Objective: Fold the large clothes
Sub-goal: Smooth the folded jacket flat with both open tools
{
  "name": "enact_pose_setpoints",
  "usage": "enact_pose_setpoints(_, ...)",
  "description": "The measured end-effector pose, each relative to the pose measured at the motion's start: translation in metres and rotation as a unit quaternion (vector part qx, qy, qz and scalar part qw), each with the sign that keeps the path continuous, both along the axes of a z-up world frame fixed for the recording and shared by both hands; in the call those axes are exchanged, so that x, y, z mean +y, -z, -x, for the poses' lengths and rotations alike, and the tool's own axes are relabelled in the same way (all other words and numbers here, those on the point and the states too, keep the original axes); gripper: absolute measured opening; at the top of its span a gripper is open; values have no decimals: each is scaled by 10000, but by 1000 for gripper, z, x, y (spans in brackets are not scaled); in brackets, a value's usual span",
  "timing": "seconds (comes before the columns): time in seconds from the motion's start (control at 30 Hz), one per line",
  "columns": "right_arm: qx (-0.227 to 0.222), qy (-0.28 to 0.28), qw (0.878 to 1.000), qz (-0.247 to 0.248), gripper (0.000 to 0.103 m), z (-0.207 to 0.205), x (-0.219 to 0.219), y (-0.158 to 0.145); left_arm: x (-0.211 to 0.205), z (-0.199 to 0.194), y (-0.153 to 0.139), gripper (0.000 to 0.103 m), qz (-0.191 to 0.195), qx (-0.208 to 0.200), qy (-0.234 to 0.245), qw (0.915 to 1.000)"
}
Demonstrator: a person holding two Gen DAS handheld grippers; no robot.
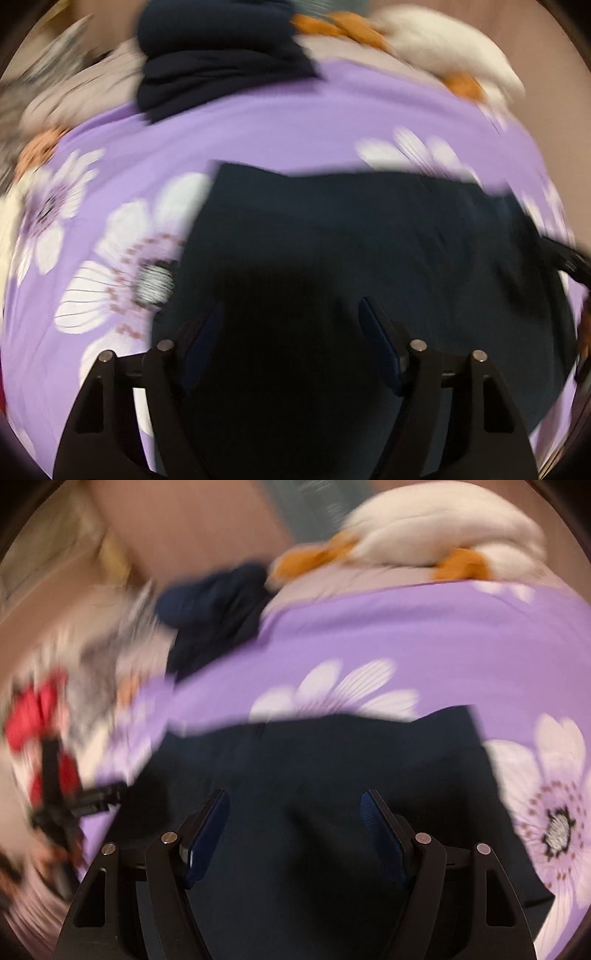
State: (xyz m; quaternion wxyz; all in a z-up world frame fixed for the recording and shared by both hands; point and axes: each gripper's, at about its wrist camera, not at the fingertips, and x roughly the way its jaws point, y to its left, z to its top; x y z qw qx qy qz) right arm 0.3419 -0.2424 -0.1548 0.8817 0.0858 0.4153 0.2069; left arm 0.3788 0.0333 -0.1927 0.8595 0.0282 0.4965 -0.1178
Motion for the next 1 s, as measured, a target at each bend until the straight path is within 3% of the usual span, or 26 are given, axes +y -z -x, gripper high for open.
enact_pose_setpoints(0.07, 48, -567, 9969, 543, 63, 8, 36, 11, -13, 9, 8, 62, 40, 151, 402, 9991)
enact_pose_setpoints(0.17, 212, -1045, 9909, 816, 47, 13, 63, 27, -29, 10, 22, 62, -218, 127, 581, 9980)
enact_pose_setpoints(0.27, 397, -1013, 9860, 1266, 41, 0, 81, 45, -40, -5, 34, 60, -329, 162, 536, 9979)
enact_pose_setpoints(0.43, 371, -782, 9869, 1364, 33, -32, 85, 52, -56, -46, 39, 60, -274, 89, 342, 9990)
enact_pose_setpoints(0.63, 189, -278, 9955, 883, 33, -72, 79, 45, -58, -91, 30, 63, 241, -144, -239, 9993)
enact_pose_setpoints(0.77, 58, 380, 9979, 527, 33, -91, 66, 37, -43, -106, 13, 60, 401, -234, -673, 9967)
enact_pose_setpoints(0.9, -145, 563, 9983, 12, 34, -73, 45, 18, -24, -83, -11, 62, 554, -454, -608, 9956)
enact_pose_setpoints(1.0, -214, 521, 9984, -25, 43, -49, 32, 7, -9, -52, -22, 62, 552, -478, -426, 9964)
